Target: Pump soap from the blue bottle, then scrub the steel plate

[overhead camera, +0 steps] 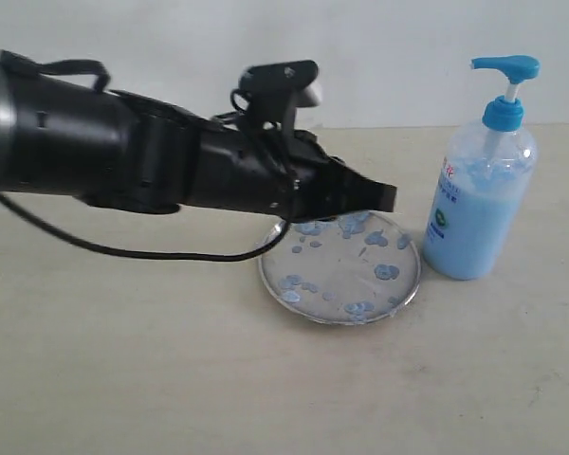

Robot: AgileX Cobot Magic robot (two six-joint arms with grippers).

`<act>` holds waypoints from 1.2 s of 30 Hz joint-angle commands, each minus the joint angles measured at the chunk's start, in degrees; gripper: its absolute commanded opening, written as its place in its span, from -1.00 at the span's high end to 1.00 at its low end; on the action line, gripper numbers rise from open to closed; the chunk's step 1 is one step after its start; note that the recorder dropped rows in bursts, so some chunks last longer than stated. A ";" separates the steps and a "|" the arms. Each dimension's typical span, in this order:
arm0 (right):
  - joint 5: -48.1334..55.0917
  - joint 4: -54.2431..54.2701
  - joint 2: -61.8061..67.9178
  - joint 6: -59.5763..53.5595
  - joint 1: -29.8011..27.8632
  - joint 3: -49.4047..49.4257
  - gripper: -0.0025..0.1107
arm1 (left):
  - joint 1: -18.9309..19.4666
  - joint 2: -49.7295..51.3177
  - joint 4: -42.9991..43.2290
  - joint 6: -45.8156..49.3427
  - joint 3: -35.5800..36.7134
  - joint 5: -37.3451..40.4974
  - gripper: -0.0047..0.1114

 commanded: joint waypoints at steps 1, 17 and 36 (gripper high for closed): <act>-0.29 -0.14 -0.34 0.17 0.03 0.02 0.91 | 2.06 6.59 1.08 -13.24 -5.55 26.33 0.84; -0.29 -0.14 -0.34 0.17 0.03 0.02 0.91 | 4.25 13.71 87.14 -66.62 -28.81 49.40 0.84; -0.29 -0.14 -0.34 0.17 0.13 0.02 0.91 | 4.25 22.82 100.62 -68.26 -44.46 43.04 0.84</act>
